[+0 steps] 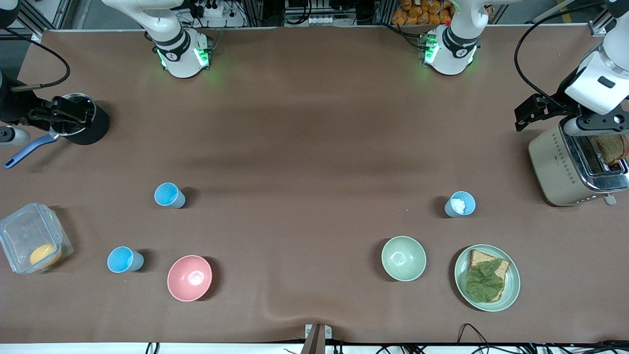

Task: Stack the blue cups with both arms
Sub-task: 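Reach the left gripper down toward the blue cup holding tissue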

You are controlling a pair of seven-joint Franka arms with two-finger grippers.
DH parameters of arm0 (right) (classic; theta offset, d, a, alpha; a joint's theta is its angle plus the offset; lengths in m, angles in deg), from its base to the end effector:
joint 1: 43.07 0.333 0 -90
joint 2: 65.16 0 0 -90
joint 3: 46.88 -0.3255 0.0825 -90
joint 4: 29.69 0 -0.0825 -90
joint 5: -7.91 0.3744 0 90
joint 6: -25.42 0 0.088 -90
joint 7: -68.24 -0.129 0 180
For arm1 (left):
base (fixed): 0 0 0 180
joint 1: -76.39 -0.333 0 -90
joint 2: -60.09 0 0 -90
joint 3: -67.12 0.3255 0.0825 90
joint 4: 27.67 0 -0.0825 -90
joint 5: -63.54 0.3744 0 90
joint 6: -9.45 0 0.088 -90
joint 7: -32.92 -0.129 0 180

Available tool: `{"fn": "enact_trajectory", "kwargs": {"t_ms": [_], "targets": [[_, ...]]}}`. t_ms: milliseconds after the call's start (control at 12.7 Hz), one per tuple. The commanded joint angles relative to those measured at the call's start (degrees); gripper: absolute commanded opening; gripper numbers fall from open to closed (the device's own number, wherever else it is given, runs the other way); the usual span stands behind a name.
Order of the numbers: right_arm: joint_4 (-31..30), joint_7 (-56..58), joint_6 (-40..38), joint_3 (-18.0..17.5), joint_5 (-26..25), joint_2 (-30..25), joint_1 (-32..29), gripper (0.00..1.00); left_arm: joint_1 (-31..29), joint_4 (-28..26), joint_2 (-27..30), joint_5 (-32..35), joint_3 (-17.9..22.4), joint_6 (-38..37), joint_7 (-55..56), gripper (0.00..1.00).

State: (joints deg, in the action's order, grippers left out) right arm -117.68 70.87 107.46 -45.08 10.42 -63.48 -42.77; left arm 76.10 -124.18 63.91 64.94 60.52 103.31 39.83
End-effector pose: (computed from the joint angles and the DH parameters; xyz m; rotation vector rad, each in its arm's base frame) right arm 0.5360 -0.0077 0.6012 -3.0872 -0.0353 0.2033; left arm 0.5261 -0.0571 0.6008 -3.1118 -0.0144 -0.0366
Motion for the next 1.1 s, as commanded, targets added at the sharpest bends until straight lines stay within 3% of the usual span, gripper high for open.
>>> {"fn": "enact_trajectory", "kwargs": {"t_ms": [0,157,394,630,787,1024], "targets": [[-0.69,-0.88,-1.61,-0.13,-0.05,-0.98,-0.83,1.00,-0.67,0.80,-0.22,-1.40,-0.08,-0.08,-1.11,1.00],[-0.52,-0.97,-1.62,-0.13,0.12,-0.71,-0.92,1.00,-0.50,4.38,-3.71,-0.61,-0.08,-0.08,-0.50,1.00],[1.15,1.65,-1.70,1.27,1.96,0.42,-3.27,1.00,0.12,4.58,-10.57,-1.31,-0.43,2.02,0.21,1.00],[1.16,11.58,-2.14,1.54,3.56,1.48,-7.51,1.00,-0.15,-3.99,-13.93,-1.31,-0.52,15.16,0.12,1.00],[1.24,11.43,-5.21,1.45,3.47,1.66,-9.44,1.00,-0.58,-10.43,-16.73,-0.43,-0.52,26.15,-0.23,1.00],[1.77,11.69,-5.22,1.45,3.29,3.33,-13.05,1.00,-1.81,-12.91,-22.00,-0.52,-0.61,33.65,-0.76,1.00]]}}
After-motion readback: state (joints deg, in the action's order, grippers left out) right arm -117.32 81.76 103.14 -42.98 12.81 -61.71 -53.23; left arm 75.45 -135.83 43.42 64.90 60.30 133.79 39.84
